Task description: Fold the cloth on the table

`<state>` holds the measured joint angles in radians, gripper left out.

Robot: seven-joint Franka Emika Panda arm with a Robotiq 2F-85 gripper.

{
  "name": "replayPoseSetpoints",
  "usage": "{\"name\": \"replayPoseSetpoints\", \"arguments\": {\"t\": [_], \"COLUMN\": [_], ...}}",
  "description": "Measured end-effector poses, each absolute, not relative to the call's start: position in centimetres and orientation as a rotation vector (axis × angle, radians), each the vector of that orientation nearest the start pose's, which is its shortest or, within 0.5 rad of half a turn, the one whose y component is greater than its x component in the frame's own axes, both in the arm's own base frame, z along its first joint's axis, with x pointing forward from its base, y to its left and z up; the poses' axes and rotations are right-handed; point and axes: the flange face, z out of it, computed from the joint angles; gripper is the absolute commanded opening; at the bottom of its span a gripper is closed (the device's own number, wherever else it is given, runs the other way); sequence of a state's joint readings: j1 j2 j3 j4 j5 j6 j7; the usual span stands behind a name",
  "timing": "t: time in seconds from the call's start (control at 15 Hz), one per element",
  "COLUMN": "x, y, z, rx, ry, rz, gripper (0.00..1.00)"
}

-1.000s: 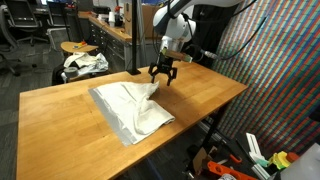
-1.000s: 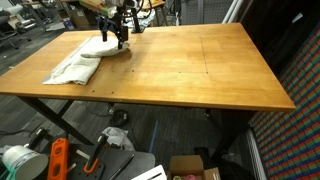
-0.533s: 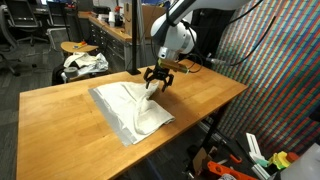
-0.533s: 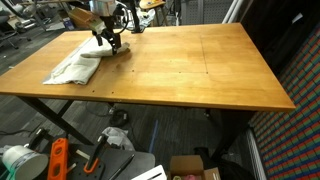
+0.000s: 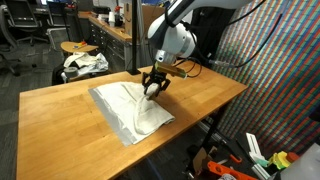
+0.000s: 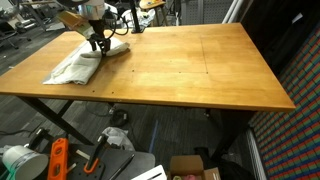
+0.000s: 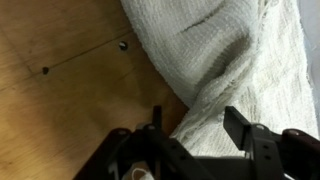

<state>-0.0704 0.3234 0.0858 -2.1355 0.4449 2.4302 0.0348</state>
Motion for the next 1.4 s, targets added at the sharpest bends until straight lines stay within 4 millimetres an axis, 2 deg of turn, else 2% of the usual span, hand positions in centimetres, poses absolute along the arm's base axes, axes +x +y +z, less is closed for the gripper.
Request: {"name": "replayPoseSetpoints", "arguments": {"t": [0.2,0.4,0.53,1.07,1.4], "x": [56.6,56.6,56.8,58.0,58.2], "y": [1.5,1.7,1.8,3.0,5.6], "z": [25.3,25.4,25.5,26.9,28.4], "rx": [-2.778,-2.78,-2.783,-2.791,-2.788], "ry": [0.525,0.529,0.53,0.512,0.451], "rz": [0.025,-0.012,-0.039,-0.209,-0.304], "gripper": [0.13,0.09,0.14,0.12,0.12]}}
